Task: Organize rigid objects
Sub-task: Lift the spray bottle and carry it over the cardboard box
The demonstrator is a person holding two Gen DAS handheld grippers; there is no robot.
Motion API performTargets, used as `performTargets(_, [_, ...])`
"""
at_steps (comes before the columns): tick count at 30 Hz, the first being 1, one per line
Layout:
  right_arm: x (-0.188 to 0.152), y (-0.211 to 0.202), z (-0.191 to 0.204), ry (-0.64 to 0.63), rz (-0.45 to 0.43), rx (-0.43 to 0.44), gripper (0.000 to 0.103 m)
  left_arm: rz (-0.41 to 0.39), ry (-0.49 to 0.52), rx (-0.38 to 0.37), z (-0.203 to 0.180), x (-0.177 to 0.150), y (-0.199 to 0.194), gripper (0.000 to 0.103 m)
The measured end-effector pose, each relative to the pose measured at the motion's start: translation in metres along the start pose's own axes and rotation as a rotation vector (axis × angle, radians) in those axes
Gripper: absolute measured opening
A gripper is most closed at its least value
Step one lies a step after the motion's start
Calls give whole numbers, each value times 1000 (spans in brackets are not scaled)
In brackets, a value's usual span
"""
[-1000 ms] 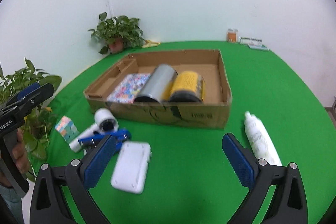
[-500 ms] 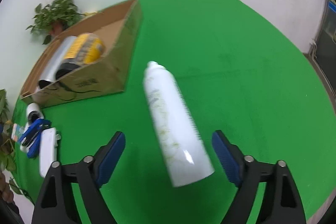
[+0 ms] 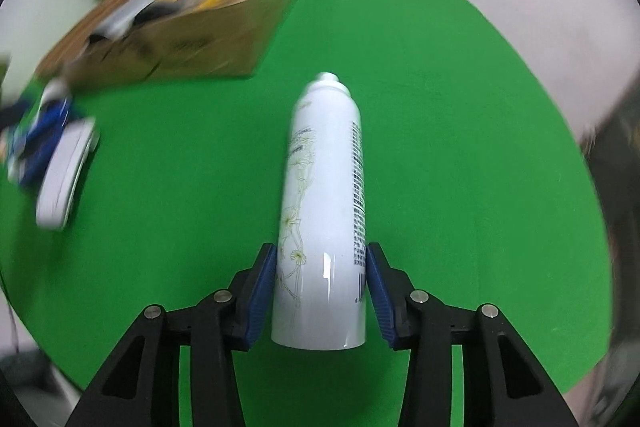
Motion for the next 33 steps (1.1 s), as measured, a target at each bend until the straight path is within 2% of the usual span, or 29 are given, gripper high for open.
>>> performTargets(1, [-3, -2, 8, -28, 1, 1, 49, 14, 6, -24, -6, 0, 4, 102])
performTargets(2, [-6, -8, 18, -48, -17, 25, 60, 29, 13, -45, -11, 0, 8, 102])
performTargets(4, [-9, -21, 29, -47, -67, 146, 72, 75, 24, -91, -19, 1, 17, 102])
performTargets(6, [-10, -36, 32, 1, -132, 277, 73, 126, -3, -149, -22, 4, 28, 102])
performTargets(7, [-8, -39, 31, 28, -145, 311, 75, 138, -16, -164, -22, 5, 31, 102])
performTargets(9, [-7, -33, 26, 99, -135, 375, 76, 175, -36, -183, -22, 8, 42, 102])
performTargets(10, [-8, -25, 24, 139, -102, 397, 76, 194, -39, -189, -23, 9, 47, 102])
performTargets(13, [-7, -3, 38, 162, -29, 415, 68, 273, -75, -231, -21, 10, 66, 101])
performTargets(19, [-1, 11, 63, 169, 1, 477, 58, 377, -130, -252, -13, 6, 88, 86])
performTargets(21, [1, 15, 69, 162, 10, 486, 55, 401, -124, -229, -12, 2, 89, 68])
performTargets(22, [1, 18, 72, 159, 18, 491, 54, 407, -108, -190, -12, 1, 89, 63])
performTargets(23, [0, 18, 75, 155, 23, 495, 48, 402, -105, -172, -11, 1, 88, 57])
performTargets(24, [0, 19, 79, 147, 29, 498, 47, 404, -109, -157, -9, 1, 86, 52])
performTargets(27, [4, 18, 87, 117, 27, 459, 46, 405, -136, -168, -4, 0, 84, 51])
performTargets(33, [12, 18, 89, 128, 20, 453, 45, 397, -159, -170, 5, 3, 78, 50])
Point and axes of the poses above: each gripper's, at about its wrist camera, not at the fingertips, and y roughly the way its jaws point, z to its left, x to its top, the point moved 1 cm from there along y, roughly the way its jaws point, and after that the axes turned 5 degrees about x, right-handed, at the moved point
